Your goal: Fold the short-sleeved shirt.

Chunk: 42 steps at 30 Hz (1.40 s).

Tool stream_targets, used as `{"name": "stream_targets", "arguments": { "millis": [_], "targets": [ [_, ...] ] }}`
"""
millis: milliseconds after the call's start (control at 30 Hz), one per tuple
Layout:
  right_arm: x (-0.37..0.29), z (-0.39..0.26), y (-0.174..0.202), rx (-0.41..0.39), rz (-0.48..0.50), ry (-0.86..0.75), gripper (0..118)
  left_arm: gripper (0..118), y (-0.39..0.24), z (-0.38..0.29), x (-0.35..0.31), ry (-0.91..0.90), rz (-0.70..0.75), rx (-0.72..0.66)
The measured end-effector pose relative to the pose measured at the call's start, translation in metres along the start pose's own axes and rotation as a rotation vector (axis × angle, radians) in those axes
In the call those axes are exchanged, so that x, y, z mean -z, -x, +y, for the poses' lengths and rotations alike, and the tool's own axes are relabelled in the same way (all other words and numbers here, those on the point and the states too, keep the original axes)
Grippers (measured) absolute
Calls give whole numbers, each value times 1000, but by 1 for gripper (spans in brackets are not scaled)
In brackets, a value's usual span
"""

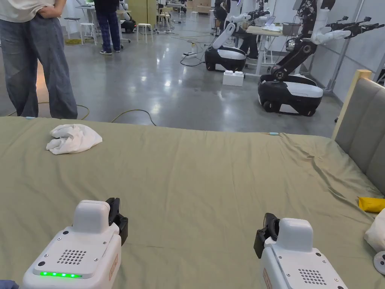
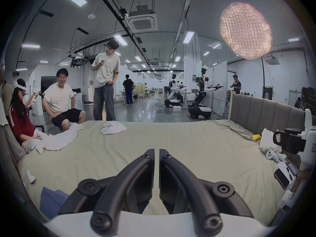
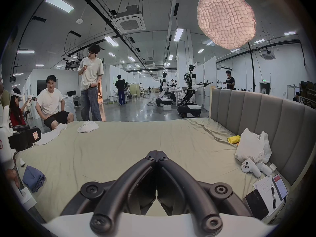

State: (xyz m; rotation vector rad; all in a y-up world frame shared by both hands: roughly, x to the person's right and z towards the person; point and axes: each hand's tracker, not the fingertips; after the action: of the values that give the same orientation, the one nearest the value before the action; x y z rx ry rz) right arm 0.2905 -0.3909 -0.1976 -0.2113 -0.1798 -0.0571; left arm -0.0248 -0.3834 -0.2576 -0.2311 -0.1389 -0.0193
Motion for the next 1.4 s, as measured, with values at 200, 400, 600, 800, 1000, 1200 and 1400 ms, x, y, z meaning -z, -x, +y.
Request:
{"name": "stream_targets", "arguments": {
  "millis": [200, 400, 600, 800, 1000, 1200, 1400],
  "targets": [
    [-5, -2, 9, -19, -17, -11, 0, 7, 7, -4, 1, 3, 33, 16],
    [-5, -3, 12, -24, -27, -16, 0, 7, 11, -6, -1, 1, 56, 1],
    [-3, -2, 9, -15, -30, -11, 2, 12, 11, -4, -3, -12, 59, 20],
    [1, 1, 6, -18, -39, -22, 54, 37, 12, -4, -1, -23, 63, 7],
    [2, 2, 1, -23, -59, -40, 102, 75, 16, -3, 0, -41, 80, -29],
    [4, 3, 0, 3, -41, -51, 115, 95, 24, -1, 2, -28, 40, -79],
    [8, 0, 2, 10, -29, -71, 118, 95, 26, -1, 1, -30, 43, -79]
  ]
}}
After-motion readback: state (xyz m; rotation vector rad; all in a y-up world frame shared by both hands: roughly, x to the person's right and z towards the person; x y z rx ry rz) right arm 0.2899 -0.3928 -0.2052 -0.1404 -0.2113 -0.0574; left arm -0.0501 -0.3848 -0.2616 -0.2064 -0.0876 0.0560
